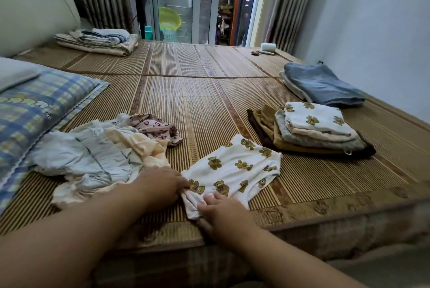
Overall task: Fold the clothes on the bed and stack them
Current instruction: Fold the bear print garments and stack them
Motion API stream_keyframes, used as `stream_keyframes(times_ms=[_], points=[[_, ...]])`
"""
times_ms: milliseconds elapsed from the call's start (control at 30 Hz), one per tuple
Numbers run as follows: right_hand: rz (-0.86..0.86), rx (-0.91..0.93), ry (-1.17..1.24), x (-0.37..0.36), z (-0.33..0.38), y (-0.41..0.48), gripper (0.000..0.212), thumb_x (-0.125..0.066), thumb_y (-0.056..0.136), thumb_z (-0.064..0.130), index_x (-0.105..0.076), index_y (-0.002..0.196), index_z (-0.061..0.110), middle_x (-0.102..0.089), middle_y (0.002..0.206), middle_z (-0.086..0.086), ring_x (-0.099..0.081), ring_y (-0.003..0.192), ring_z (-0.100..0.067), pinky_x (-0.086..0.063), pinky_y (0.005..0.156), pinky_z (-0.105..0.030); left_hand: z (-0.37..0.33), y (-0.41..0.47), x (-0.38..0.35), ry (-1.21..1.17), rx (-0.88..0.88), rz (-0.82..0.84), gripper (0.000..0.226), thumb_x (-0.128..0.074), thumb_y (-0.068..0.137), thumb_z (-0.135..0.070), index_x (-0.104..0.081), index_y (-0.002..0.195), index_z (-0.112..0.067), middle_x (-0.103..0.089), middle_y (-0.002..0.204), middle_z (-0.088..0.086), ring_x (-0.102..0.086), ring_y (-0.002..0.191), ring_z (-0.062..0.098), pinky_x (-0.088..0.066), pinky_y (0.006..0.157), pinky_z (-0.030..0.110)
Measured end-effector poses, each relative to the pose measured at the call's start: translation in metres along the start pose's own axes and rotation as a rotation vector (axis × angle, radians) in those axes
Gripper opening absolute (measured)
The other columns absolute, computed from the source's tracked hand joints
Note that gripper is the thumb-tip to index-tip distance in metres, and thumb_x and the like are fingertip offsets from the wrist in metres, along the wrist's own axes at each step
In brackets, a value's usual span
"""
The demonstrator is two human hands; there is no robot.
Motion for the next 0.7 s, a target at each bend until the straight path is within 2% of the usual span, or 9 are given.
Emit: stream_keyframes(times_ms=[67, 133, 233, 300, 367, 500, 600, 667, 700], points=[[-0.030, 0.015, -0.032, 0.005, -0.004, -0.001, 0.039, -0.039, 0.098, 0.033, -0.055, 0.130, 0.018, -0.052, 0.139, -0.009, -0.046, 0.130, -0.028, -0.044, 0.100, -0.047, -0.008, 0.001, 0.008, 0.102, -0.004, -0.065, 0.032, -0.040, 0.094, -0.039, -0.058, 0.121, -0.041, -0.062, 0.116, -0.009, -0.054, 0.110, 0.016, -0.047, 0.088, 0.039], [-0.061, -0.004, 0.106, 0.015, -0.015, -0.010, 0.030, -0.043, 0.095, 0.029, -0.065, 0.113, 0.017, -0.068, 0.109, -0.007, -0.063, 0.096, -0.022, -0.053, 0.078, -0.034, -0.016, -0.002, 0.015, 0.157, -0.032, -0.111, 0.029, -0.042, 0.093, -0.040, -0.064, 0.110, -0.034, -0.065, 0.105, -0.008, -0.054, 0.105, 0.016, -0.044, 0.090, 0.039], [-0.028, -0.176, 0.446, 0.035, -0.047, -0.029, 0.018, -0.050, 0.091, 0.027, -0.061, 0.077, 0.030, -0.061, 0.075, 0.007, -0.054, 0.064, -0.007, -0.043, 0.056, -0.020, -0.030, -0.011, 0.026, 0.005, -0.128, -0.094, 0.026, -0.045, 0.086, -0.042, -0.065, 0.094, -0.028, -0.064, 0.093, -0.010, -0.054, 0.095, 0.010, -0.045, 0.087, 0.035], [0.037, -0.228, 0.589, 0.051, -0.067, -0.043, 0.025, -0.052, 0.088, 0.024, -0.055, 0.064, 0.030, -0.055, 0.068, 0.010, -0.048, 0.060, -0.005, -0.038, 0.056, -0.021, -0.042, -0.019, 0.032, -0.207, -0.187, -0.017, 0.017, -0.047, 0.084, -0.041, -0.058, 0.083, -0.028, -0.058, 0.080, -0.011, -0.052, 0.077, 0.005, -0.045, 0.071, 0.026], [0.165, -0.205, 0.715, 0.065, -0.075, -0.054, 0.025, -0.052, 0.085, 0.024, -0.055, 0.061, 0.029, -0.051, 0.065, 0.013, -0.045, 0.059, -0.005, -0.037, 0.056, -0.020, -0.053, -0.025, 0.036, -0.376, -0.217, 0.055, 0.013, -0.049, 0.084, -0.039, -0.049, 0.073, -0.031, -0.052, 0.069, -0.011, -0.047, 0.063, 0.000, -0.035, 0.056, 0.022], [0.272, -0.186, 1.092, 0.085, -0.086, -0.057, 0.009, -0.053, 0.075, 0.023, -0.053, 0.067, 0.020, -0.053, 0.067, 0.007, -0.049, 0.058, -0.006, -0.041, 0.053, -0.017, -0.058, -0.022, 0.044, -0.904, -0.093, 0.084, 0.017, -0.053, 0.091, -0.032, -0.057, 0.075, -0.037, -0.058, 0.068, -0.013, -0.052, 0.058, -0.006, -0.040, 0.053, 0.013], [0.147, -0.278, 1.111, 0.092, -0.105, -0.039, 0.012, -0.054, 0.079, 0.018, -0.057, 0.067, 0.016, -0.057, 0.070, 0.003, -0.053, 0.061, -0.012, -0.044, 0.054, -0.022, -0.051, -0.002, 0.053, -1.116, 0.019, -0.045, 0.008, -0.056, 0.093, -0.028, -0.062, 0.088, -0.029, -0.062, 0.074, -0.006, -0.055, 0.057, -0.001, -0.046, 0.052, 0.014], [-0.069, -0.373, 1.006, 0.091, -0.126, -0.020, 0.028, -0.053, 0.084, 0.014, -0.062, 0.059, 0.022, -0.060, 0.068, 0.007, -0.055, 0.065, -0.014, -0.045, 0.058, -0.028, -0.043, 0.016, 0.055, -1.269, 0.133, -0.135, 0.007, -0.056, 0.093, -0.027, -0.062, 0.097, -0.024, -0.064, 0.078, 0.001, -0.059, 0.055, 0.004, -0.048, 0.051, 0.018], [-0.178, -0.448, 1.015, 0.088, -0.139, -0.011, 0.026, -0.054, 0.085, 0.016, -0.067, 0.065, 0.025, -0.063, 0.074, 0.006, -0.057, 0.072, -0.016, -0.049, 0.063, -0.033, -0.039, 0.026, 0.055, -1.327, 0.195, -0.189, 0.011, -0.057, 0.093, -0.028, -0.061, 0.102, -0.024, -0.065, 0.081, 0.003, -0.060, 0.055, 0.005, -0.048, 0.051, 0.019]])
Point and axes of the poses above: each hand's wrist, its own y-axis towards the middle knuckle, its own x-axis out of the back of the hand, z = x × y, the point moved 4 cm from there along y, towards the middle knuckle
